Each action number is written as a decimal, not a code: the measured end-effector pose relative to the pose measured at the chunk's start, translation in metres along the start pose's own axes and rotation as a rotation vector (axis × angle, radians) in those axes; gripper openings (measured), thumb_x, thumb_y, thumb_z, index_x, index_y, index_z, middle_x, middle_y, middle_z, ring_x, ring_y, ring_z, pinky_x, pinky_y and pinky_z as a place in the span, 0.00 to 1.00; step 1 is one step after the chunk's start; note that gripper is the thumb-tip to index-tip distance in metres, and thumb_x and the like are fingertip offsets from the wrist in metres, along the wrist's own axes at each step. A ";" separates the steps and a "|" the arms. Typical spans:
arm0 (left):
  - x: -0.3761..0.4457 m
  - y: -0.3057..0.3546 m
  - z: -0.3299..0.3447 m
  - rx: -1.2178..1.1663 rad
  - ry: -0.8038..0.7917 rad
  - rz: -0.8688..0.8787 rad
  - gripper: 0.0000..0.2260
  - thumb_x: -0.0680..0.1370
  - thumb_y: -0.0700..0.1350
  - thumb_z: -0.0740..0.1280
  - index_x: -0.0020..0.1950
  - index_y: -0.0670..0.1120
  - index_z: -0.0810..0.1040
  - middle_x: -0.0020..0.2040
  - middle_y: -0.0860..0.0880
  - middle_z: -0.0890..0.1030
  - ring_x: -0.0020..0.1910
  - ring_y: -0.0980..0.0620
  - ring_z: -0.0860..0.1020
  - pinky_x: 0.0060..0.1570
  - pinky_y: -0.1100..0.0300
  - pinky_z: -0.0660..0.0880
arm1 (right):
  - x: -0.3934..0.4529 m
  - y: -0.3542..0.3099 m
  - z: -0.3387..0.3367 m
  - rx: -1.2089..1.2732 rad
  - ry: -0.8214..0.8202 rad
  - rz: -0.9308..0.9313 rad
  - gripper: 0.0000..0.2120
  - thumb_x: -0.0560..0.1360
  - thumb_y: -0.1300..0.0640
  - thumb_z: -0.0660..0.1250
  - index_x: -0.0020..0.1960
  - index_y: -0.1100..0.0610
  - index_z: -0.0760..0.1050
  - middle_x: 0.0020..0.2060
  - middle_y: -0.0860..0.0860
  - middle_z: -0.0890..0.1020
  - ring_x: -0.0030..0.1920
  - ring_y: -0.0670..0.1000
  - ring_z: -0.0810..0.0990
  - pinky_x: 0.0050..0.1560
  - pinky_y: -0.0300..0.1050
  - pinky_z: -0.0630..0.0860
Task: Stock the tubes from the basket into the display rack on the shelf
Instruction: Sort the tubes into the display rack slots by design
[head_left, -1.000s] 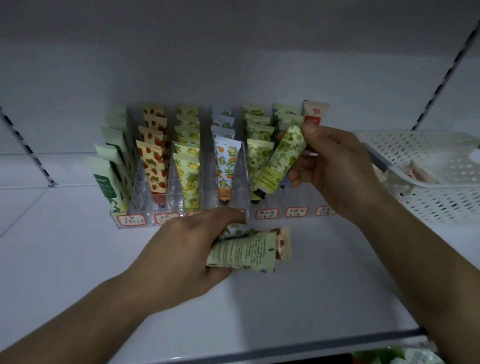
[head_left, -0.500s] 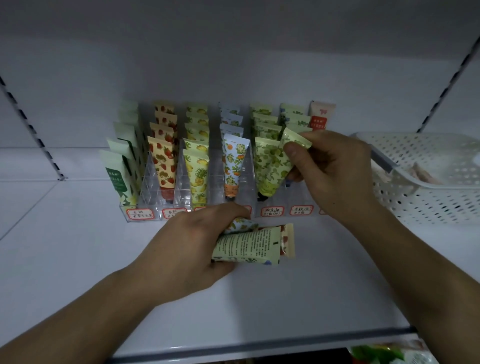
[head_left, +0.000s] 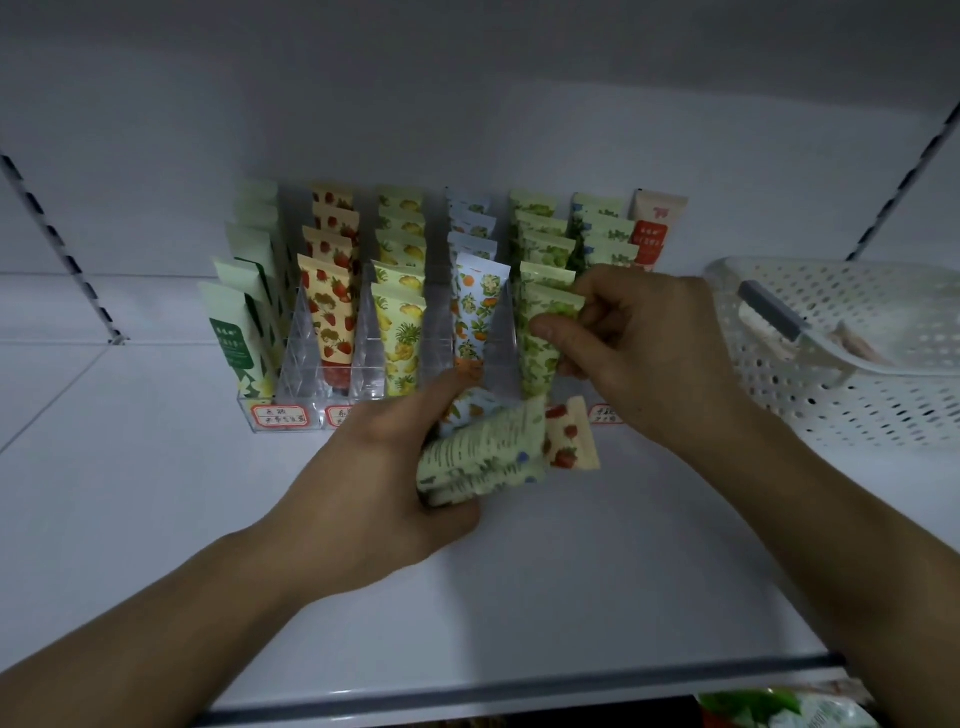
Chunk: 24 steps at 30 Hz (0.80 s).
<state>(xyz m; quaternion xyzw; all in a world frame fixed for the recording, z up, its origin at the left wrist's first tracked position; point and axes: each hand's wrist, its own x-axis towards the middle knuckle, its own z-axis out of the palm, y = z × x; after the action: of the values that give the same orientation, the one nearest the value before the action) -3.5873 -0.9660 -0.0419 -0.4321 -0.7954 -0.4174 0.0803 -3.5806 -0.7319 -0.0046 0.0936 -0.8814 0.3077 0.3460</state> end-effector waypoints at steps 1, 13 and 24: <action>0.001 0.000 0.000 -0.040 0.031 -0.029 0.24 0.68 0.39 0.78 0.57 0.56 0.74 0.43 0.61 0.81 0.40 0.62 0.81 0.34 0.69 0.74 | 0.002 -0.001 0.001 -0.025 -0.011 0.006 0.13 0.74 0.48 0.74 0.42 0.58 0.80 0.30 0.48 0.81 0.31 0.47 0.83 0.36 0.47 0.80; 0.007 0.008 -0.006 -0.491 0.086 -0.281 0.15 0.70 0.31 0.76 0.51 0.46 0.78 0.38 0.49 0.85 0.31 0.55 0.83 0.27 0.63 0.75 | -0.013 -0.008 0.002 -0.013 0.093 0.031 0.12 0.78 0.49 0.70 0.52 0.50 0.67 0.29 0.47 0.74 0.28 0.46 0.75 0.29 0.38 0.68; 0.008 0.013 -0.009 -0.502 0.144 -0.168 0.19 0.71 0.34 0.73 0.58 0.47 0.76 0.45 0.56 0.85 0.42 0.58 0.85 0.41 0.65 0.80 | -0.027 -0.040 0.015 0.511 -0.253 0.069 0.14 0.78 0.57 0.69 0.63 0.51 0.73 0.41 0.56 0.83 0.30 0.55 0.83 0.29 0.55 0.80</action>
<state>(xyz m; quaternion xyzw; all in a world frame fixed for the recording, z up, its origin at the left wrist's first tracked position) -3.5843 -0.9641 -0.0243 -0.3400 -0.6924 -0.6363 -0.0077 -3.5538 -0.7739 -0.0121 0.1853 -0.8140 0.5176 0.1875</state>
